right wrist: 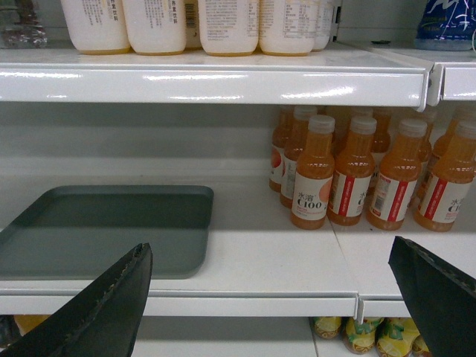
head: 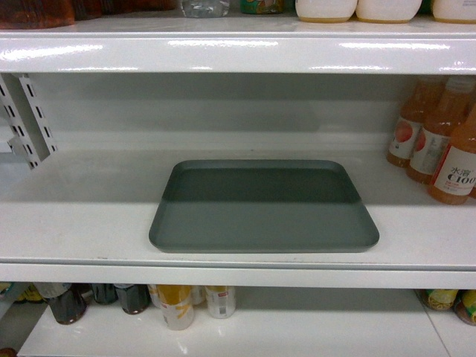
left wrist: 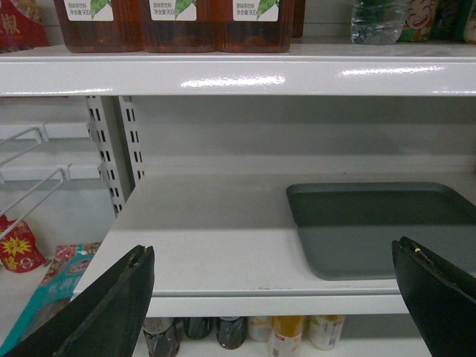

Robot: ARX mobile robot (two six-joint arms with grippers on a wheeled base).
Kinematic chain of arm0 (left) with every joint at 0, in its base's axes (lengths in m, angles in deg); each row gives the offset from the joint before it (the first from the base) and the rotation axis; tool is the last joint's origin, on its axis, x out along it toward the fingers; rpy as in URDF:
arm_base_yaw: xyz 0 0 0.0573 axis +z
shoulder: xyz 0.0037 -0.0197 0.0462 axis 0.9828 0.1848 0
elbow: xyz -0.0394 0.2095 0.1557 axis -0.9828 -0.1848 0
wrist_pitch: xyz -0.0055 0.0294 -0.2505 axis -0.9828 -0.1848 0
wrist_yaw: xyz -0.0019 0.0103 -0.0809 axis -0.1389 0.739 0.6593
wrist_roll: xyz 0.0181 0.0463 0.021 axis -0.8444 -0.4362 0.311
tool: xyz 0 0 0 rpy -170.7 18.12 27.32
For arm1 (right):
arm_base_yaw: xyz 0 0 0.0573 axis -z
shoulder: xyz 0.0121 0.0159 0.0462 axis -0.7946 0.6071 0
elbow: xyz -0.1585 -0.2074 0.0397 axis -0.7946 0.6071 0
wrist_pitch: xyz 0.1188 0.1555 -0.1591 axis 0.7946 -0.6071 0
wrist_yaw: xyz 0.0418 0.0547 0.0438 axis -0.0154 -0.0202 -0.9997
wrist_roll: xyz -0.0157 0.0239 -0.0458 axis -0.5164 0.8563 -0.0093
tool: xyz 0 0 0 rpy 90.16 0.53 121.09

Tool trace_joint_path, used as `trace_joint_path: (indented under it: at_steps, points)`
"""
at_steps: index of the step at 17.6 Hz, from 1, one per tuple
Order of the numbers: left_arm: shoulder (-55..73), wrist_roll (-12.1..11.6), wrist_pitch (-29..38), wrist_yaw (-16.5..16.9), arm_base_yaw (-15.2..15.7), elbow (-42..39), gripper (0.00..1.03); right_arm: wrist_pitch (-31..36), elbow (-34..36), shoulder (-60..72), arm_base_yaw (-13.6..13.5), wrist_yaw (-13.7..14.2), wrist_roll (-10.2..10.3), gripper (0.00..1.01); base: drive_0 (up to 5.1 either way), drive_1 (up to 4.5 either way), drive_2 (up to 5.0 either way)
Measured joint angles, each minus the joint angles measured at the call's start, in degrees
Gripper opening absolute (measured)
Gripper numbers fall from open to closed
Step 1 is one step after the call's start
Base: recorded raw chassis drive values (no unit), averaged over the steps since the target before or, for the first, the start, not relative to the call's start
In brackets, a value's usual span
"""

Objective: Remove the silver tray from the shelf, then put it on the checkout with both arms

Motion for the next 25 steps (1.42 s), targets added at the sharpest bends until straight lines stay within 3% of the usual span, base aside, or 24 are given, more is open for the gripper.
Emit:
trace_joint_path:
  at_steps: [25]
  points:
    - [0.0,0.0,0.0,0.0,0.0,0.0,0.98,0.0,0.0,0.0,0.0,0.0,0.0,0.98,0.0,0.0,0.0]
